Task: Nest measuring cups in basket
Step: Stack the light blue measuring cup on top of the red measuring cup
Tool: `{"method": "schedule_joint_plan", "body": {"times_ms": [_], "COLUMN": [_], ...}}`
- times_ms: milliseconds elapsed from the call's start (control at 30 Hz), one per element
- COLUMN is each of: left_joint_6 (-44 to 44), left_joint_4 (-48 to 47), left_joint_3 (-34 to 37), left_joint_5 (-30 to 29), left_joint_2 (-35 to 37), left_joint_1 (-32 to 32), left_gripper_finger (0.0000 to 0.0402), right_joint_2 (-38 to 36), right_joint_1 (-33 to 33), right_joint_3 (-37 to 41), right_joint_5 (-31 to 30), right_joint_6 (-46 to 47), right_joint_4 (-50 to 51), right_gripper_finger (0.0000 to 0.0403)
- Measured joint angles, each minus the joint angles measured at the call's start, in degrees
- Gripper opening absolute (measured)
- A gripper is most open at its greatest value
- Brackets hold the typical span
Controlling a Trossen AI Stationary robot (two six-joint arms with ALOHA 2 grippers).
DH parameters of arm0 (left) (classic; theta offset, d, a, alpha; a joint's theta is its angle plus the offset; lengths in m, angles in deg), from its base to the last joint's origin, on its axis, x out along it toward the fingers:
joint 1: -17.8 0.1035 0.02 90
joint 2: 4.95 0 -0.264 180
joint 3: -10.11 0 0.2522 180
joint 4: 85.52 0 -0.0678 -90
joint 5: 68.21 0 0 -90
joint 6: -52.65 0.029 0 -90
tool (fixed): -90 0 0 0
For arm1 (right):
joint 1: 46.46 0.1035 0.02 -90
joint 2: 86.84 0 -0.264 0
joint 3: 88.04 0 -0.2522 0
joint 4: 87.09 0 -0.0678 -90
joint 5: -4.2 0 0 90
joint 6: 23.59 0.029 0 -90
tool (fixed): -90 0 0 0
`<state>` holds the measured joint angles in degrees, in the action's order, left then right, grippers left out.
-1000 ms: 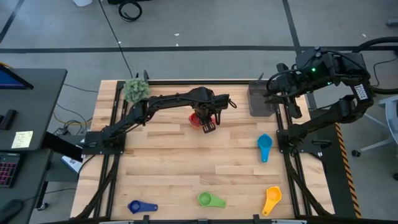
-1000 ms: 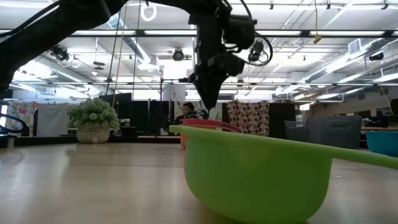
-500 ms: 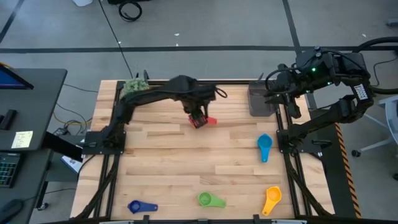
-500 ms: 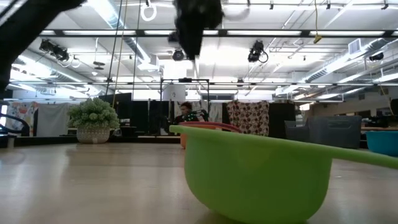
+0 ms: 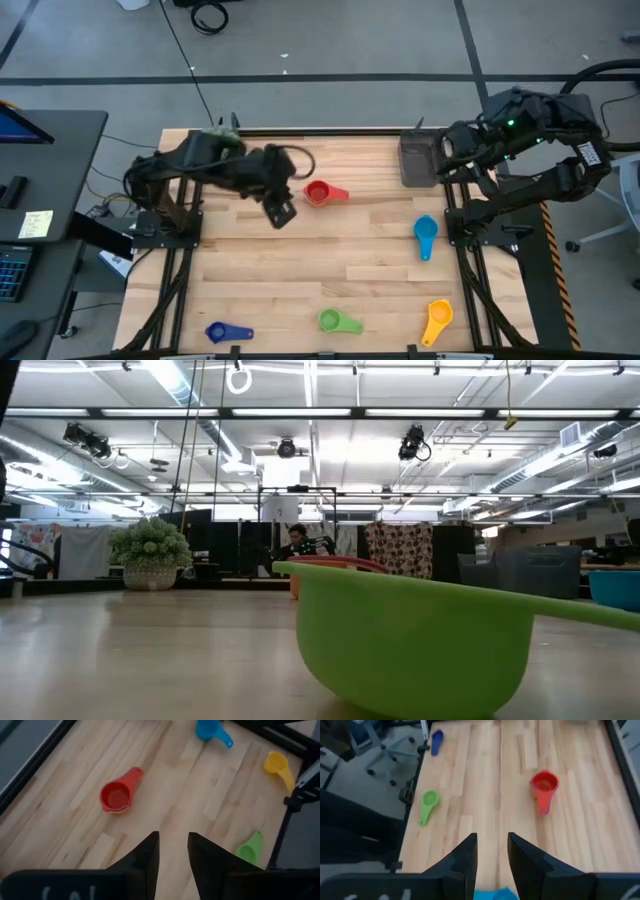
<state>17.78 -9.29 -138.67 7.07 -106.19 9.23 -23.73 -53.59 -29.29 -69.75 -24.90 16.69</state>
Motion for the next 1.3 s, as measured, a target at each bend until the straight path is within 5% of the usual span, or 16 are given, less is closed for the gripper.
{"method": "schedule_joint_plan", "body": {"times_ms": [333, 900, 1300], "left_joint_6": [-2.09, 3.73, 8.57], "left_joint_4": [0.01, 0.00, 0.00], "left_joint_3": [0.04, 0.04, 0.04], "left_joint_5": [-5.42, -6.45, -6.49], "left_joint_2": [0.00, 0.43, 0.89], "left_joint_1": [-8.38, -11.79, -12.61], "left_gripper_finger": [0.0107, 0.0107, 0.0107], "right_joint_2": [-0.82, 4.49, 12.32], "right_joint_1": [0.00, 0.00, 0.07], "right_joint_3": [11.40, 33.36, 49.10], "right_joint_5": [-2.64, -6.12, -4.89], "right_joint_6": [9.11, 36.97, 46.14], "right_joint_4": [0.00, -0.12, -7.04], "right_gripper_finger": [0.0112, 0.0122, 0.0122]}}
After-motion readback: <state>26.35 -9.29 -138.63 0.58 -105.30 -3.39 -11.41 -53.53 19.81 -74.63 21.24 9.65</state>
